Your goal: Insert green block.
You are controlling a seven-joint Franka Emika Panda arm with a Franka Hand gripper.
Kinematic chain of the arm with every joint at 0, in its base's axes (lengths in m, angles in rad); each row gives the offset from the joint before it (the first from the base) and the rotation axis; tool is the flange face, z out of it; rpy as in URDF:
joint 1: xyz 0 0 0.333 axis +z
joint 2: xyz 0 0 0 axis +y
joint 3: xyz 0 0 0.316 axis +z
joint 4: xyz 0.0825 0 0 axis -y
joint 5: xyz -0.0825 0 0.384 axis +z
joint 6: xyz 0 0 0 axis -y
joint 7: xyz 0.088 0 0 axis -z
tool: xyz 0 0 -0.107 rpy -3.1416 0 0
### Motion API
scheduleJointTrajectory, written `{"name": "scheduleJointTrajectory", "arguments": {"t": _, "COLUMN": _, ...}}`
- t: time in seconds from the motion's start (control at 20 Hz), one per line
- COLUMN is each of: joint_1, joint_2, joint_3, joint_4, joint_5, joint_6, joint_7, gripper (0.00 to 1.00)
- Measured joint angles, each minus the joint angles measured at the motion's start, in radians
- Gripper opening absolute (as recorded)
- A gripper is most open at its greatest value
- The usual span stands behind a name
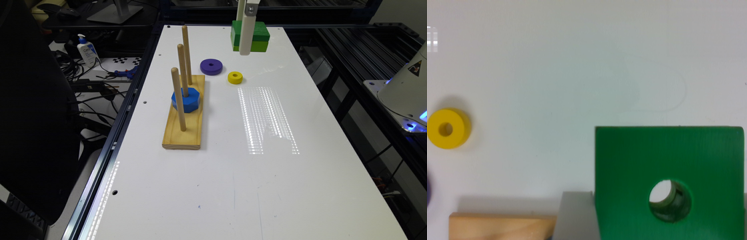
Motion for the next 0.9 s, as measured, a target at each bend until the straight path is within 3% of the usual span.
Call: {"name": "scheduleJointTrajectory", "arguments": {"t": 0.9, "joint_1": 0.0, "joint_2": 0.006, "joint_3": 0.008, "joint_4": 0.006, "joint_5": 0.0, "joint_6": 0.021, "joint_7": 0.0, "gripper": 0.0}}
